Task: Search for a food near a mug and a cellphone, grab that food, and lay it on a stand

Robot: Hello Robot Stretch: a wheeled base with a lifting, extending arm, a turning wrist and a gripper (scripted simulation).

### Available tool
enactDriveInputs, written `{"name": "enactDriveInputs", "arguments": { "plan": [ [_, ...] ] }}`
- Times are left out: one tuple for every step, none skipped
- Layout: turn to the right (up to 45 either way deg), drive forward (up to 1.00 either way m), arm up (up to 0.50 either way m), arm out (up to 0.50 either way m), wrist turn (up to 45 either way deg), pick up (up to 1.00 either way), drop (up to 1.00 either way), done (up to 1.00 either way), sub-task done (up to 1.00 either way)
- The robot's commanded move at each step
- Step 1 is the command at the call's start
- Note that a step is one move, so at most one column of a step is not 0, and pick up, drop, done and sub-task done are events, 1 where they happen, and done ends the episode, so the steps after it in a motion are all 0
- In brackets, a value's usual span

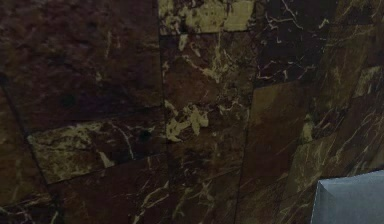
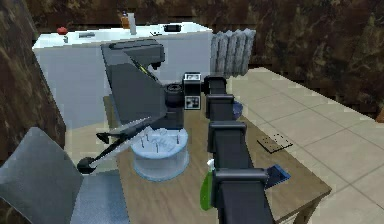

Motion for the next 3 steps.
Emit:
{"name": "enactDriveInputs", "arguments": {
  "plan": [
    [0.0, 0.0, 0.0, 0.0, 45.0, 0.0, 0.0, 0.0, 0.0],
    [0.0, 0.0, 0.0, 0.0, 12.0, 0.0, 0.0, 0.0, 0.0],
    [0.0, 0.0, -0.3, 0.0, 0.0, 0.0, 0.0, 0.0, 0.0]
  ]
}}
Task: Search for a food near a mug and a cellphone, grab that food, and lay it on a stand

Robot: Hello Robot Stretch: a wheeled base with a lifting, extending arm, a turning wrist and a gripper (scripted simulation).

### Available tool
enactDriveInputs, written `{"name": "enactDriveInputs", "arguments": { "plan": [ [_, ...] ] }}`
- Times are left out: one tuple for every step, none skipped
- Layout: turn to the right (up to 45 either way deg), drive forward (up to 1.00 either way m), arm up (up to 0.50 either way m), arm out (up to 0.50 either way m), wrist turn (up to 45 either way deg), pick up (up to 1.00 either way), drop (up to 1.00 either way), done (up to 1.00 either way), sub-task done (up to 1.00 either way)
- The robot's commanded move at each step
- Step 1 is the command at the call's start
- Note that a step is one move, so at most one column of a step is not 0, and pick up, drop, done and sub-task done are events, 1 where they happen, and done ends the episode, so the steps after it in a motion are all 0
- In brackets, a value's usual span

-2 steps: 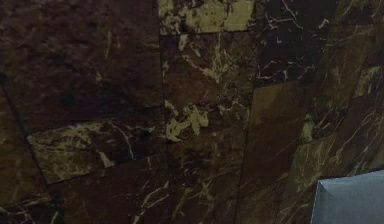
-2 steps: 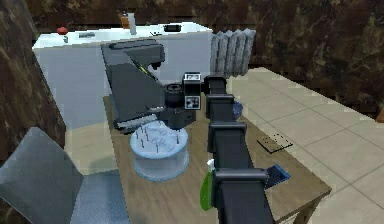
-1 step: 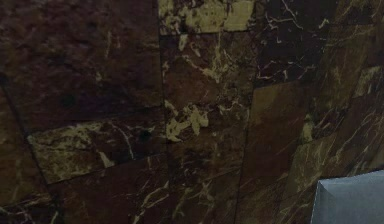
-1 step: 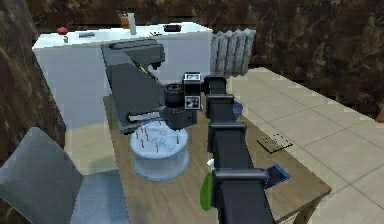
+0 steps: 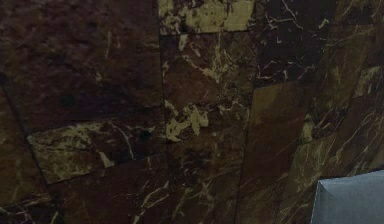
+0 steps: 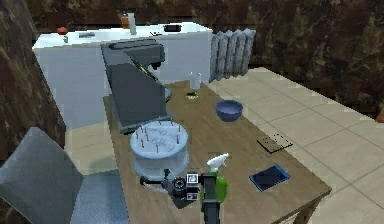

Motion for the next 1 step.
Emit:
{"name": "enactDriveInputs", "arguments": {
  "plan": [
    [0.0, 0.0, 0.0, 0.0, 0.0, 1.0, 0.0, 0.0, 0.0]
  ]
}}
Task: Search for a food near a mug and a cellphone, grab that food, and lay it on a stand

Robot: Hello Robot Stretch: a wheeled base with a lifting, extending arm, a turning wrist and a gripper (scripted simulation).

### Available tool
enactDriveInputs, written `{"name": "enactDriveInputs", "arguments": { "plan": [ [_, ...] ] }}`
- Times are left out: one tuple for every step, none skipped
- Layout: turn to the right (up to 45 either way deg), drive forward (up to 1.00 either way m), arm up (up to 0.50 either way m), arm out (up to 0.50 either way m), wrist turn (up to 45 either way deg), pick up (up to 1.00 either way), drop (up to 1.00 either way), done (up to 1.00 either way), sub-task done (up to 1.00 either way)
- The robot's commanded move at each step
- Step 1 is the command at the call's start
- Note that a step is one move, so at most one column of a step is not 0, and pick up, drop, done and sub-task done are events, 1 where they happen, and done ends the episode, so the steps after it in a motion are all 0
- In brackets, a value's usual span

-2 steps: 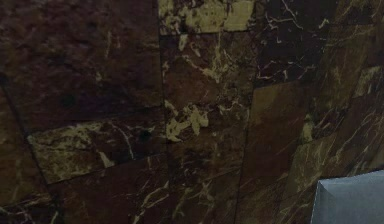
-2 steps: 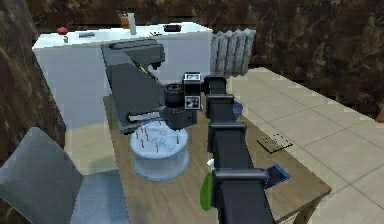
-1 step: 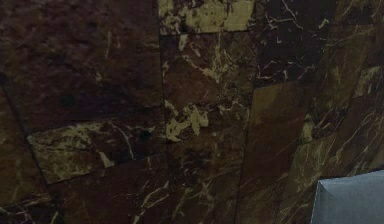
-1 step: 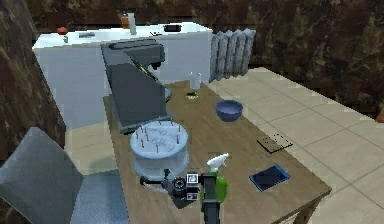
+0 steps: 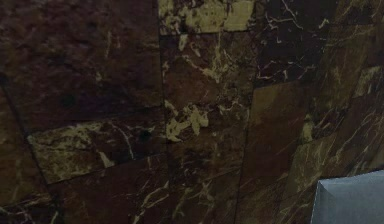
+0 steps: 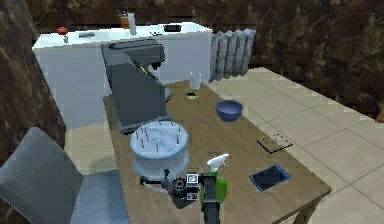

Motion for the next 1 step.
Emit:
{"name": "enactDriveInputs", "arguments": {
  "plan": [
    [0.0, 0.0, 0.1, 0.0, 0.0, 0.0, 0.0, 0.0, 0.0]
  ]
}}
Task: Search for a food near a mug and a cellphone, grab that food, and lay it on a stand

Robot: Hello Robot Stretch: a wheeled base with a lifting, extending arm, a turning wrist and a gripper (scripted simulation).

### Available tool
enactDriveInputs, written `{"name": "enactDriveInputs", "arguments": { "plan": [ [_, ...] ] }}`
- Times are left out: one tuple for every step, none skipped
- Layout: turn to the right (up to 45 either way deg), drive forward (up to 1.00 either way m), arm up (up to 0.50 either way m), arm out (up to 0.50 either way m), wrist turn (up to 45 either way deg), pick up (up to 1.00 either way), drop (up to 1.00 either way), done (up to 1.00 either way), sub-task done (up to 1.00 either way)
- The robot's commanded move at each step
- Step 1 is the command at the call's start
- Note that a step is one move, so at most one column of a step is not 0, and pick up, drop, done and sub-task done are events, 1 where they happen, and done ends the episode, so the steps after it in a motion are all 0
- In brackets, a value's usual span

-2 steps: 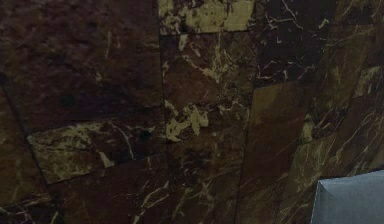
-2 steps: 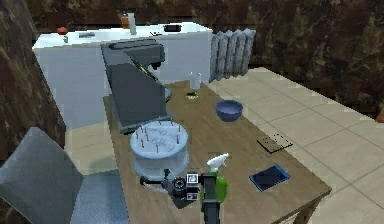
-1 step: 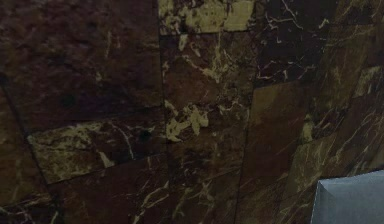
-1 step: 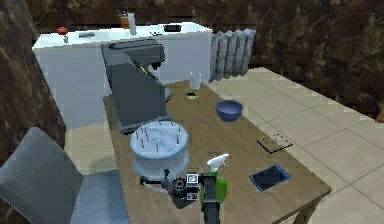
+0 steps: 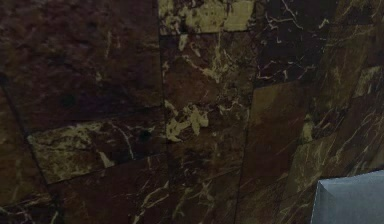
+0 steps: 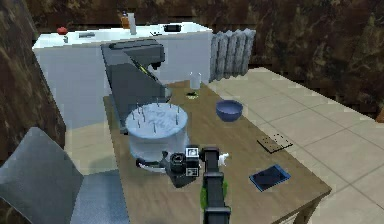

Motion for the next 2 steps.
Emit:
{"name": "enactDriveInputs", "arguments": {
  "plan": [
    [0.0, 0.0, 0.24, 0.0, 0.0, 0.0, 0.0, 0.0, 0.0],
    [0.0, 0.0, 0.0, 0.0, -45.0, 0.0, 0.0, 0.0, 0.0]
  ]
}}
